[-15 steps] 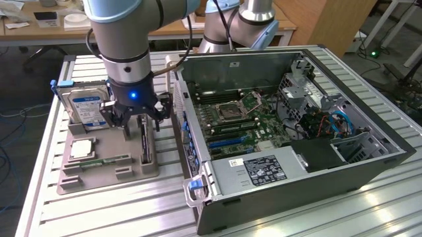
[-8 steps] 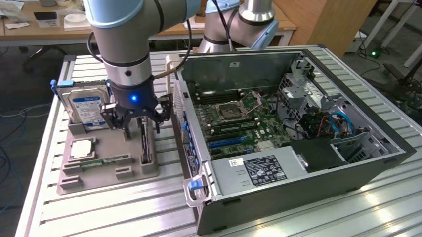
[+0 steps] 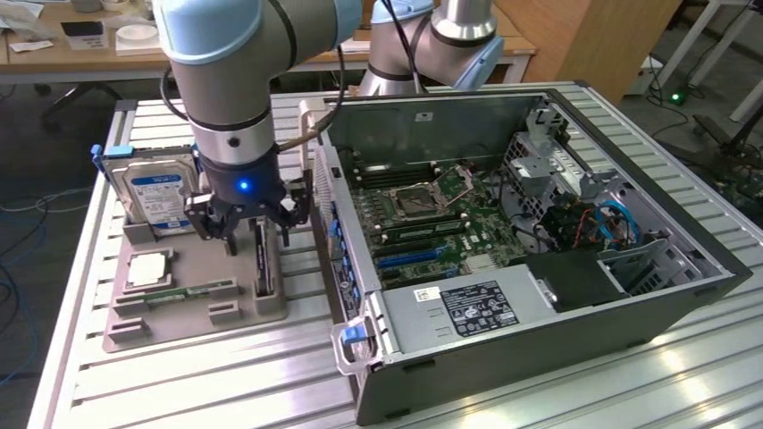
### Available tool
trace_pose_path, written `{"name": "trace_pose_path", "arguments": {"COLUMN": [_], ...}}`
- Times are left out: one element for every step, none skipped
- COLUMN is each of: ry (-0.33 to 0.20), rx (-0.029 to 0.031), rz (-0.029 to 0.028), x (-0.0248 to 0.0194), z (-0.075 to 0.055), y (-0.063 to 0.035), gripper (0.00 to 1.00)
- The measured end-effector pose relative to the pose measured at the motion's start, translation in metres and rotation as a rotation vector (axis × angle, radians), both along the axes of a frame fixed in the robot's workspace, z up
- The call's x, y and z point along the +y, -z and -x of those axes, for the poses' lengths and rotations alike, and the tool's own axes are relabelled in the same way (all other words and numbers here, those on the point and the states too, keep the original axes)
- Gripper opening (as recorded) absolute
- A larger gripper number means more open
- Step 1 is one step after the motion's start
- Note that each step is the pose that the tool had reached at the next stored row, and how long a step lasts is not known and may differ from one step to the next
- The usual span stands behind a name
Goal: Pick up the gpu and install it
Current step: 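Pick up the gpu and move the gpu toward the slot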
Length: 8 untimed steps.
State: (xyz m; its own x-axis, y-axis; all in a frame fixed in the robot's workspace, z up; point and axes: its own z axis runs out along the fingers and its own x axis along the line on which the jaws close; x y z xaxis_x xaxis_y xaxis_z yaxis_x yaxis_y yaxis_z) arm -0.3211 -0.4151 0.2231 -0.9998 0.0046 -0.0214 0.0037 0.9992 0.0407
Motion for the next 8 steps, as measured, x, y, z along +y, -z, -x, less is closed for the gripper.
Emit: {"name": "trace_pose_path", "arguments": {"ry": [0.000, 0.000, 0.000, 0.000, 0.000, 0.000, 0.000, 0.000], "rx": [0.0000, 0.0000, 0.0000, -0.0001, -0.0001, 0.0001, 0.0002, 0.0001], "rz": [0.0000, 0.0000, 0.0000, -0.0001, -0.0001, 0.0001, 0.0002, 0.0001], "x": [0.0000, 0.0000, 0.0000, 0.0000, 0.0000, 0.0000, 0.0000, 0.0000], "z": [0.0000, 0.0000, 0.0000, 0.0000, 0.0000, 0.0000, 0.0000, 0.0000], "y": [0.0015, 0.0029, 0.0043, 0.0055, 0.0062, 0.0062, 0.0062, 0.0062], "gripper": [0.72, 0.72, 0.72, 0.72, 0.72, 0.72, 0.72, 0.72]}}
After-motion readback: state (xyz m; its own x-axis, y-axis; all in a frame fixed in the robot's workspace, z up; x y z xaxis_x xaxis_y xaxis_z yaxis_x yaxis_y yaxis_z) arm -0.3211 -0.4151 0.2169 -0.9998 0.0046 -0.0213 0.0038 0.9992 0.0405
